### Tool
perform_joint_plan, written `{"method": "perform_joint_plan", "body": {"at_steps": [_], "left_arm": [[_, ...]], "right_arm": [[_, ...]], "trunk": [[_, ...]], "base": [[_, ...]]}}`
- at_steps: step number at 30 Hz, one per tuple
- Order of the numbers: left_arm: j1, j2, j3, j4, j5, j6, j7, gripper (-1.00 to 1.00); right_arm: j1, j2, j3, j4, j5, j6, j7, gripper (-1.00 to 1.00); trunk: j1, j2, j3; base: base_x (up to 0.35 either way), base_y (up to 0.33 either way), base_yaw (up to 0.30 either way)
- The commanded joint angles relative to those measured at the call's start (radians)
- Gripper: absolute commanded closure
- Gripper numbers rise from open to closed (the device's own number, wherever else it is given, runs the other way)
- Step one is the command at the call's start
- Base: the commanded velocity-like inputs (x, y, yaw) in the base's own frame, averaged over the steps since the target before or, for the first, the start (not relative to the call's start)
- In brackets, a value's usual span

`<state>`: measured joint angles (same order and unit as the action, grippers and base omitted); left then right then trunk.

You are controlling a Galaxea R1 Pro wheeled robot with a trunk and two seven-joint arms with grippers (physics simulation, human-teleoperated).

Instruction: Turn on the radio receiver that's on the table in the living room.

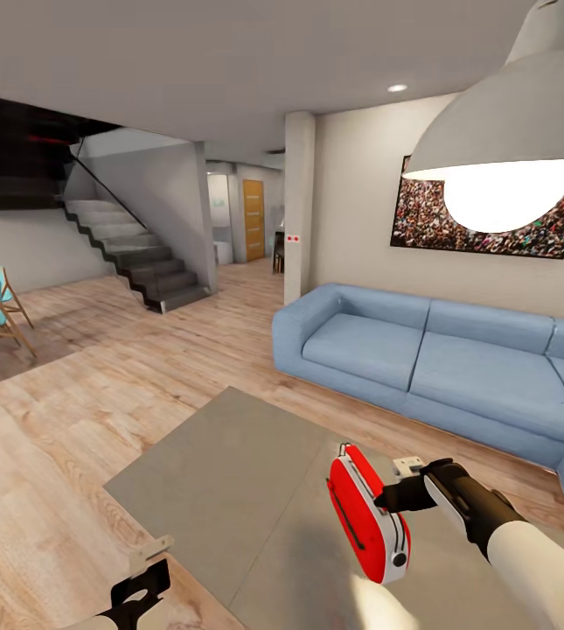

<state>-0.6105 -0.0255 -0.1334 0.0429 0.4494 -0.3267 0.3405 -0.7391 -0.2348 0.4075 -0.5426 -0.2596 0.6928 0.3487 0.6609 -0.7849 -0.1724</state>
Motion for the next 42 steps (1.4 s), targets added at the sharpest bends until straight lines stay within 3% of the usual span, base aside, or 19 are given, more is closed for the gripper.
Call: {"method": "perform_joint_plan", "body": {"at_steps": [1,9,35,42], "left_arm": [[0.000,0.001,0.000,0.000,0.000,0.000,0.000,1.00],[0.000,0.001,0.000,0.000,0.000,0.000,0.000,1.00],[0.000,0.001,0.000,0.000,0.000,0.000,0.000,1.00],[0.000,0.001,0.000,0.000,0.000,0.000,0.000,1.00]], "right_arm": [[0.000,0.001,-0.001,0.000,-0.005,0.001,0.000,1.00],[0.000,0.000,-0.002,0.003,-0.011,0.003,0.000,1.00],[0.000,0.000,-0.003,0.021,-0.014,0.002,0.015,1.00],[0.000,0.000,-0.003,0.021,-0.015,0.002,0.017,1.00]], "trunk": [[0.000,0.000,0.000],[0.000,0.000,0.000],[0.100,-0.182,-0.081],[0.100,-0.182,-0.081]], "base": [[0.000,0.000,0.000],[0.000,0.000,0.000],[0.000,0.000,0.000],[0.000,0.000,0.000]]}}
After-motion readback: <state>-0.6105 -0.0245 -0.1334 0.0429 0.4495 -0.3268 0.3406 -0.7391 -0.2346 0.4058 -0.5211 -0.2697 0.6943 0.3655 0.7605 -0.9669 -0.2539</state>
